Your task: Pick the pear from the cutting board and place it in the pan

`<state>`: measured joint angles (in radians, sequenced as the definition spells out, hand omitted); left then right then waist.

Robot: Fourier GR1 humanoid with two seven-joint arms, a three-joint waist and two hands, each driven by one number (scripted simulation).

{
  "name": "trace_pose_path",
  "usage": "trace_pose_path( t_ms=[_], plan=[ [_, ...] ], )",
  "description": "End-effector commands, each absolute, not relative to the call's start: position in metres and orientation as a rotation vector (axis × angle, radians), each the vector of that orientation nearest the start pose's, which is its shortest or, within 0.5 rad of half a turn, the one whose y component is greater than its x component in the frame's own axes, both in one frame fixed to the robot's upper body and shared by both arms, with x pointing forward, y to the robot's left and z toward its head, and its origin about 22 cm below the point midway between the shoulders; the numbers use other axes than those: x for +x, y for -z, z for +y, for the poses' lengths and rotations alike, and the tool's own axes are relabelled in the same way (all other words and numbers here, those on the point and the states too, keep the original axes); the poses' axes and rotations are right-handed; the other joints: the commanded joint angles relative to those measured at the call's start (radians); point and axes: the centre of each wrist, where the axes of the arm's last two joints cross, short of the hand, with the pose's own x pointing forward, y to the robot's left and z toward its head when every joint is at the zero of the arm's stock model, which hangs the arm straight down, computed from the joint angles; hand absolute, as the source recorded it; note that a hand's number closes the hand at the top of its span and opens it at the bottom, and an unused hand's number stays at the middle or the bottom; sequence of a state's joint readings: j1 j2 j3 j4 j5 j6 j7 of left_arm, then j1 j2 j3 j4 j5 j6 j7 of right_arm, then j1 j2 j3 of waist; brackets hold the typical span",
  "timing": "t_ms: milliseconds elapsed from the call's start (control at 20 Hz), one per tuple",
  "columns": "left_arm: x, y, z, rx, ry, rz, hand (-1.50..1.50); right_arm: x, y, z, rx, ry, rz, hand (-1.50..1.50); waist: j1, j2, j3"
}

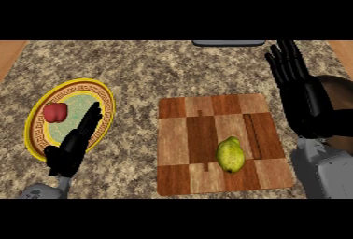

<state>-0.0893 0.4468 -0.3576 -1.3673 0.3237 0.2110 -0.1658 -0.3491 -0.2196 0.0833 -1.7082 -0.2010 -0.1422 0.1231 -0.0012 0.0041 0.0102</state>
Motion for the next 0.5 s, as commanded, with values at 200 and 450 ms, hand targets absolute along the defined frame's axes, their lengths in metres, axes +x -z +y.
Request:
trace_pose_path(
  t_ms=[200,450],
  plan=[
    [0.281,-0.026,0.288,0.219,0.095,-1.659,0.0,0.263,-0.037,-0.204,0.668,0.267,-1.852,1.5,0.002,0.005,0.002],
    [0.282,-0.025,0.286,0.196,0.019,-1.61,0.0,0.191,0.067,-0.253,0.227,0.482,-1.812,-1.5,-0.026,0.002,-0.005]
  ],
)
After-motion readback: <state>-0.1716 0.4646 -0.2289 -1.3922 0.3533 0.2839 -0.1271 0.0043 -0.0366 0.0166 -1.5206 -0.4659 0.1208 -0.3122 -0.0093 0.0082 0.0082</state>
